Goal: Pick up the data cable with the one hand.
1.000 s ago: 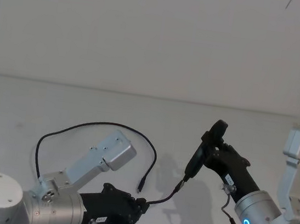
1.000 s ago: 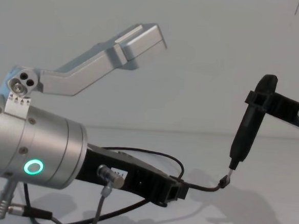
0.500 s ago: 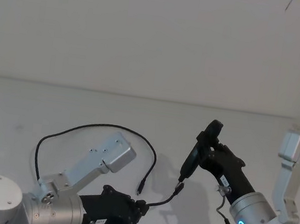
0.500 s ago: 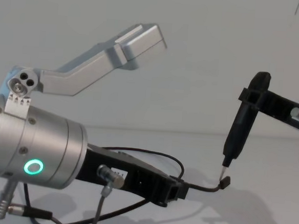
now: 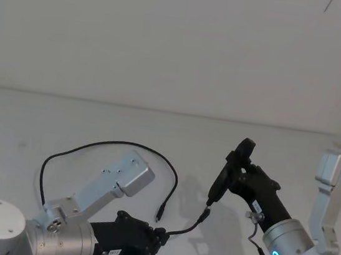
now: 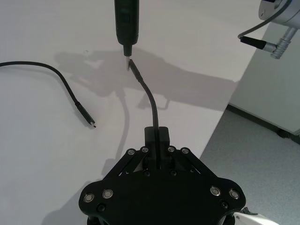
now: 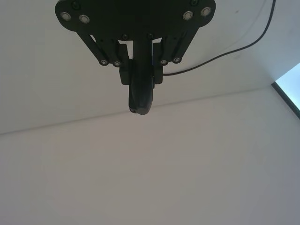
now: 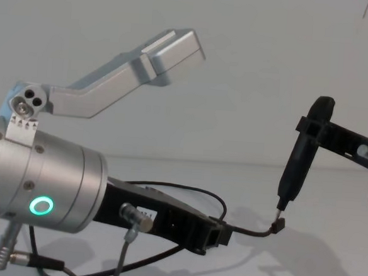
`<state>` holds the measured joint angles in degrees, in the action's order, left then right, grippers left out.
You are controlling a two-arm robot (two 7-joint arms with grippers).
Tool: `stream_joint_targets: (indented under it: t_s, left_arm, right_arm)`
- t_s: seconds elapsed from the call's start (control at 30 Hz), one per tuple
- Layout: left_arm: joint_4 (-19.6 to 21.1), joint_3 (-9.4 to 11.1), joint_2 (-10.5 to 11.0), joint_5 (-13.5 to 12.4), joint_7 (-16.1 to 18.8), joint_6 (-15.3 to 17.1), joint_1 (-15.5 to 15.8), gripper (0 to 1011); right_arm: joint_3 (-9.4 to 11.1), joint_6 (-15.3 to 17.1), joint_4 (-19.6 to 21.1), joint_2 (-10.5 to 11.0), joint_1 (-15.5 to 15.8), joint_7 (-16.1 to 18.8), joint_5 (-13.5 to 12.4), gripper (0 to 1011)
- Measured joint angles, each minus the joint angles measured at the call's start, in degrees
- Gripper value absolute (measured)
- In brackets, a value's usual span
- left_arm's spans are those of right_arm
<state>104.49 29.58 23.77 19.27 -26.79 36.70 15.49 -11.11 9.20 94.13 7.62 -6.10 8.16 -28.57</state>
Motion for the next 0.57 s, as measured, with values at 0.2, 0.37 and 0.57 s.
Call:
stream_joint_targets:
  t_s: [0.2,0.37,0.57]
  left_arm:
    - [0.00,0.00,0.00,0.00,0.00,0.00,0.00,40]
    - [0.00,0.00,0.00,0.00,0.00,0.00,0.00,40]
    - [0.00,0.00,0.00,0.00,0.00,0.00,0.00,40]
  right_arm:
    - [0.10,-0.48,-0.91,0.40,-0.63,0.14,-0.07,279]
    - [0.16,-0.68,-1.35,0.60,-0.91,0.22,-0.16,279]
    - [0.19,-0.86,-1.74,0.77,-1.17,0.29,-0.28,279]
